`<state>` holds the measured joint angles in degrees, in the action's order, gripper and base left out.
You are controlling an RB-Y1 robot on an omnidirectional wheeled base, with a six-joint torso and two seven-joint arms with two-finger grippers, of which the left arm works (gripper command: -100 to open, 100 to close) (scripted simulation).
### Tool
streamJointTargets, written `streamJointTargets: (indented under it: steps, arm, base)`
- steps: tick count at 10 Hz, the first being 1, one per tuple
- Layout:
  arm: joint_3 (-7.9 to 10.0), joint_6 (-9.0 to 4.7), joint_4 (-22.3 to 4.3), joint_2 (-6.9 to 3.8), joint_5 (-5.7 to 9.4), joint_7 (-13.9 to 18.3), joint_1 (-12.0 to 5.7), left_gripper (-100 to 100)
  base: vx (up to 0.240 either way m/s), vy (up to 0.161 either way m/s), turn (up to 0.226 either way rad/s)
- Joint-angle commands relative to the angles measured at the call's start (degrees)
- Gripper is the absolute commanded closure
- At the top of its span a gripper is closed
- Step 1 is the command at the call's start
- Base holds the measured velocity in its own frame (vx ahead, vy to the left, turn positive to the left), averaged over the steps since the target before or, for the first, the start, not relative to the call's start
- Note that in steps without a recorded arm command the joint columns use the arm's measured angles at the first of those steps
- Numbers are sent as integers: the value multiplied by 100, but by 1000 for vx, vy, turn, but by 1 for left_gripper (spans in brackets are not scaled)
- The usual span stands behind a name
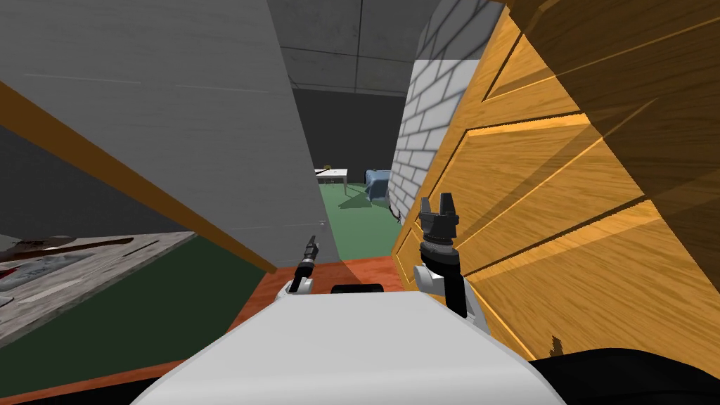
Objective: Pull the door open
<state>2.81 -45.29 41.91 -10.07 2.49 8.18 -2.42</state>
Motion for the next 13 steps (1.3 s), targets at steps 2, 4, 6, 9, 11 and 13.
streamJointTargets:
  steps: [2,4,6,9,11,13]
  arm:
    - [57,-63,-60,-99,41,75,39,-100]
    - [133,-146,-140,-230,95,173,90,-100]
    - [212,-234,-224,-369,152,278,145,-100]
    - [298,-329,-314,-517,213,390,203,-100]
    - [274,-287,-230,-477,198,364,247,100]
    - [274,-287,-230,-477,198,364,247,100]
  base:
    - [148,-19,-97]
    - [177,-47,-106]
    - [209,-21,-131]
    - [197,-10,-83]
    - [16,-8,14]
    - [-23,4,-17]
